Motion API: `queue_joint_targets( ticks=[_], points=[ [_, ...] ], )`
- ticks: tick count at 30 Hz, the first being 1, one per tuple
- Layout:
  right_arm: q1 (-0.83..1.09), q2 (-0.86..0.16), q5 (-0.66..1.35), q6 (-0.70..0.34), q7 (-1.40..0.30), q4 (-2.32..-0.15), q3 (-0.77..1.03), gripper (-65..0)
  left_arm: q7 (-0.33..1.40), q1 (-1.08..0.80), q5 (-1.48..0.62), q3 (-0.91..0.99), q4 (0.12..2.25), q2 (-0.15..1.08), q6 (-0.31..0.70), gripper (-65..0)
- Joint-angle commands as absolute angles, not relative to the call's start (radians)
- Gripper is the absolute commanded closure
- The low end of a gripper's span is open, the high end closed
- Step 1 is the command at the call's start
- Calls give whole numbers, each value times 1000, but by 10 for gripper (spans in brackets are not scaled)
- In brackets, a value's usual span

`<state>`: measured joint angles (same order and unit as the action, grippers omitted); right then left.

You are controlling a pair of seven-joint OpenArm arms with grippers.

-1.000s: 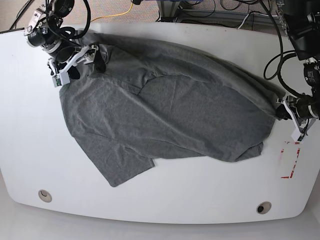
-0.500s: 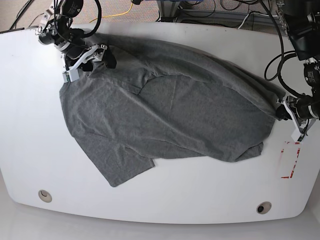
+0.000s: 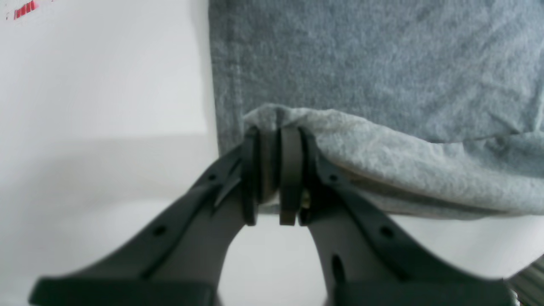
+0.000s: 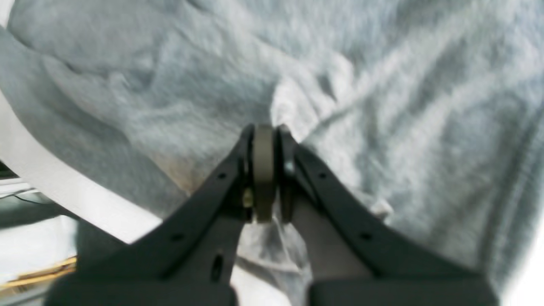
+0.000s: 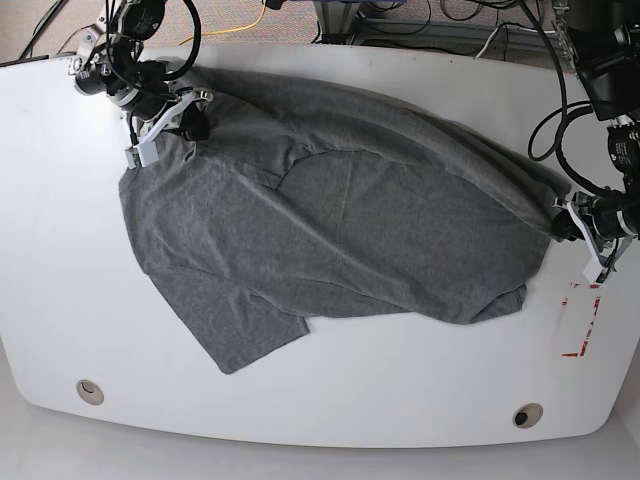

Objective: Layout the t-shirt on the table in an organized manner, then fold the t-shirt properly
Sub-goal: 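Pull the held cloth with the right gripper away from the left gripper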

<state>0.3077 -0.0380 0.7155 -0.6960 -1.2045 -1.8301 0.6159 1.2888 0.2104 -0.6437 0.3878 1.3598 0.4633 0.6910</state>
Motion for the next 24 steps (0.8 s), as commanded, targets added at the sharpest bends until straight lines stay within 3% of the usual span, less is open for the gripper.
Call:
queue_joint_targets(
  ticks=[1,12,24],
  points=[
    [308,-65,780,-698,-1179,-1902,624,-6,1245,231,-654,392,1363,484,688,-63],
    [320,-153,872,-698,-1181,-1937,624,0,1222,254,-656,389,1222,484,688,-64],
    [269,-186,869,-698,-1181,-1933,624,-3,1127,260,-656,314,1204,484,688,-67]
  ],
)
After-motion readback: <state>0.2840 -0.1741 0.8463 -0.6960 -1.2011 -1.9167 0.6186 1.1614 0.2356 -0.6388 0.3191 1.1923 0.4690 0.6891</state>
